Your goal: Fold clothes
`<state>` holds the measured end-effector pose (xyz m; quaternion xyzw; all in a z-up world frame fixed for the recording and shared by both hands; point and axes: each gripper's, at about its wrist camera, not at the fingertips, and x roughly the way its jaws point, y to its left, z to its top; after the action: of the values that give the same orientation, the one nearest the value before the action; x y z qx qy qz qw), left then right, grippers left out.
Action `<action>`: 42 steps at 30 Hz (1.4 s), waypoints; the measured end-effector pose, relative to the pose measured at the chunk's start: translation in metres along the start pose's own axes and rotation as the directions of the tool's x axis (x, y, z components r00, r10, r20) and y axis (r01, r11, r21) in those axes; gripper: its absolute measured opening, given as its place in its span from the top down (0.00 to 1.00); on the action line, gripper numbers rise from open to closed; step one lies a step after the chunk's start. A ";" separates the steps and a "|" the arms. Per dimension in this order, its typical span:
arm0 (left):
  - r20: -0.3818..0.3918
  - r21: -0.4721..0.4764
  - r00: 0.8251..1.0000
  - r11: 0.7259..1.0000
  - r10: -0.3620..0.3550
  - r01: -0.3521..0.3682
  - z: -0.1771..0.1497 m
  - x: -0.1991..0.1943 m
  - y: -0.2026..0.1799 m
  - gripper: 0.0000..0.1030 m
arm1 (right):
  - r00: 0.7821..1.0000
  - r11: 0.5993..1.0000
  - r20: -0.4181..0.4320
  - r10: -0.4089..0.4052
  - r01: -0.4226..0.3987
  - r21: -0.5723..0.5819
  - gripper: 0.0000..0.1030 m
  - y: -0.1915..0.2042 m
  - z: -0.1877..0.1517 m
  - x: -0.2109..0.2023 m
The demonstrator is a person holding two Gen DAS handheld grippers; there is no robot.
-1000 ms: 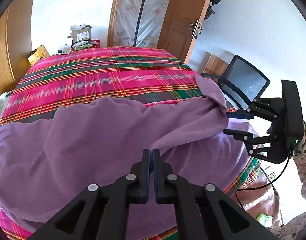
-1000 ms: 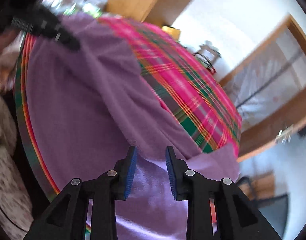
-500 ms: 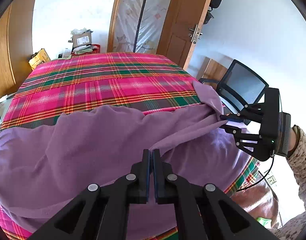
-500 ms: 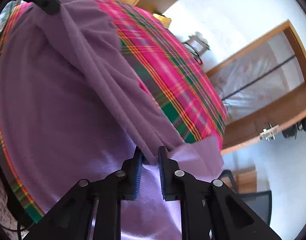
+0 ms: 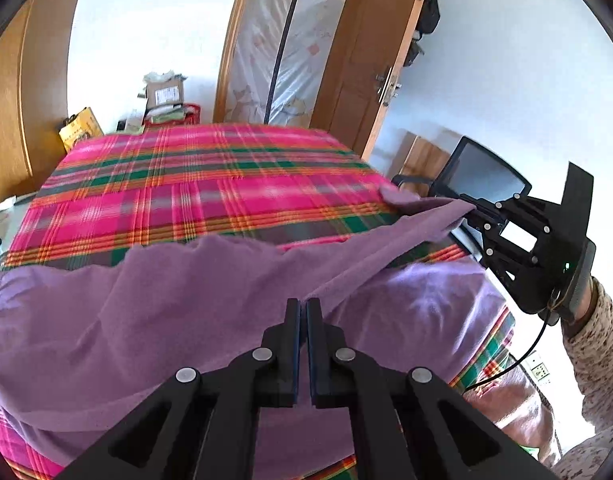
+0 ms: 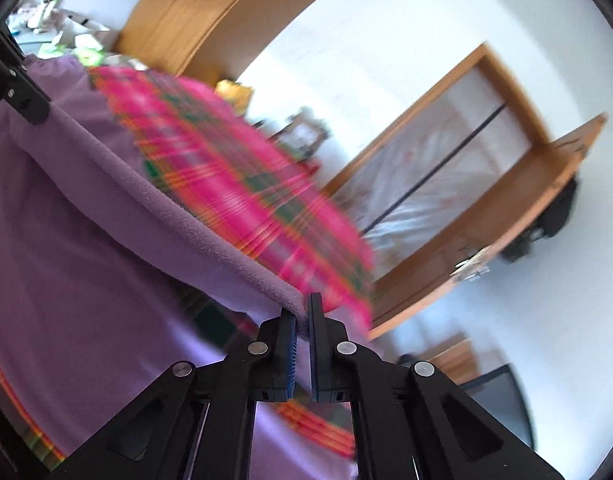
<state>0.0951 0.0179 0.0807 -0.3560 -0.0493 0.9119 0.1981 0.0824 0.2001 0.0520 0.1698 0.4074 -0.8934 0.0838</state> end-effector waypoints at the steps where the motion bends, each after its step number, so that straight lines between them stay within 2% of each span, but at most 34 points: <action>1: 0.014 0.001 1.000 1.000 0.001 -0.001 0.002 -0.004 0.000 0.97 | 1.000 1.000 0.012 -0.022 0.022 -0.003 0.95 -0.001 0.002 -0.004; 6: 0.033 -0.018 0.999 1.000 -0.026 0.026 -0.001 -0.014 0.004 0.97 | 0.997 0.997 0.034 -0.071 0.071 0.003 0.95 -0.002 0.007 -0.019; 12: -0.027 -0.017 0.999 0.999 -0.045 0.045 -0.018 -0.010 0.005 0.97 | 0.996 0.996 0.003 -0.092 0.092 -0.011 0.95 0.017 -0.011 -0.033; 17: -0.088 -0.007 0.995 0.998 -0.056 0.056 -0.035 -0.001 0.004 0.97 | 0.995 0.996 -0.037 -0.092 0.092 0.013 0.95 0.039 -0.035 -0.045; 23: -0.148 -0.002 0.988 0.999 -0.043 0.043 -0.056 0.009 0.004 0.97 | 0.994 0.992 -0.079 -0.075 0.082 0.094 0.95 0.056 -0.054 -0.049; 25: -0.162 0.003 0.987 1.000 -0.013 0.014 -0.060 0.012 0.003 0.97 | 0.993 0.991 -0.094 -0.068 0.078 0.109 0.95 0.060 -0.059 -0.047; 29: -0.155 -0.028 0.987 0.999 -0.028 0.024 -0.061 0.010 0.008 0.97 | 0.991 0.992 -0.115 -0.068 0.079 0.094 0.95 0.069 -0.066 -0.042; 35: -0.178 0.002 0.982 0.998 -0.064 0.065 -0.060 0.017 -0.005 0.97 | 0.993 0.987 -0.106 -0.044 0.060 0.147 0.95 0.069 -0.065 -0.042; 39: -0.203 0.039 0.971 0.990 -0.126 0.137 -0.060 0.030 -0.027 0.97 | 0.995 0.982 -0.100 -0.027 0.045 0.184 0.95 0.071 -0.058 -0.035; 42: -0.222 0.053 0.962 0.983 -0.159 0.175 -0.057 0.044 -0.044 0.96 | 0.996 0.962 -0.084 0.036 -0.012 0.274 0.95 0.067 -0.051 -0.029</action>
<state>0.1178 0.0724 0.0207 -0.4406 -0.0242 0.8487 0.2914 0.1403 0.1954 -0.0152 0.2242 0.2814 -0.9316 0.0522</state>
